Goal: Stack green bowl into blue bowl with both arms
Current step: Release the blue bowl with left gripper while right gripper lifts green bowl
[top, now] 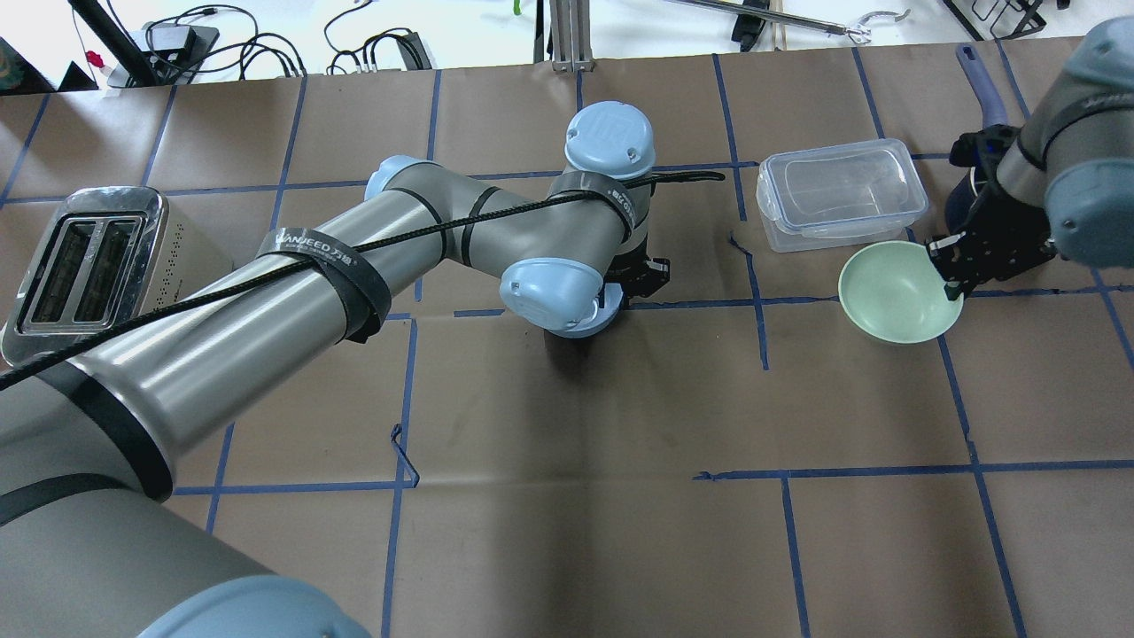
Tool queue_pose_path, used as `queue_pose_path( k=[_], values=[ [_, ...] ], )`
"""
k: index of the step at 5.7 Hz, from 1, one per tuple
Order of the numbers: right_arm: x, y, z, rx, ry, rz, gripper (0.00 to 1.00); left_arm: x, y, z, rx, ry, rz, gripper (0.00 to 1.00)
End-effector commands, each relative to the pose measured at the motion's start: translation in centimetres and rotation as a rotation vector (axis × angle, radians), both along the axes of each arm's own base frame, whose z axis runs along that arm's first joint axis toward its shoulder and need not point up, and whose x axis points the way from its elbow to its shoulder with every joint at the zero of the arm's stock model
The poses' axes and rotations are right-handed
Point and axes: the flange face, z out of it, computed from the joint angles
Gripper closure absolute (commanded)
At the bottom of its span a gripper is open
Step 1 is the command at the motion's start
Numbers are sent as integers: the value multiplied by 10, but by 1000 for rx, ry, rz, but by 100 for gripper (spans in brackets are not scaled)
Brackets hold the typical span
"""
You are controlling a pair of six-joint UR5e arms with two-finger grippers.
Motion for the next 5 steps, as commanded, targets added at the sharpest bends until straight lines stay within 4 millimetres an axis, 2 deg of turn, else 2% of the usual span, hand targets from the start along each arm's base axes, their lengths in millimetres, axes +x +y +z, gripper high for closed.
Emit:
queue_pose_path(
  k=[1, 2, 3, 4, 5],
  values=[
    [15, -7, 31, -15, 2, 27, 94, 46, 3, 94, -61, 13, -61, 1],
    [37, -9, 31, -23, -4, 7, 94, 98, 11, 153, -57, 4, -63, 1],
    [68, -12, 30, -45, -43, -43, 94, 160, 24, 198, -18, -14, -78, 1],
    [111, -16, 28, -57, -72, -94, 94, 205, 49, 235, 19, -12, -12, 1],
    [173, -16, 23, -78, -80, -130, 94, 235, 46, 228, 40, -13, 46, 1]
  ],
)
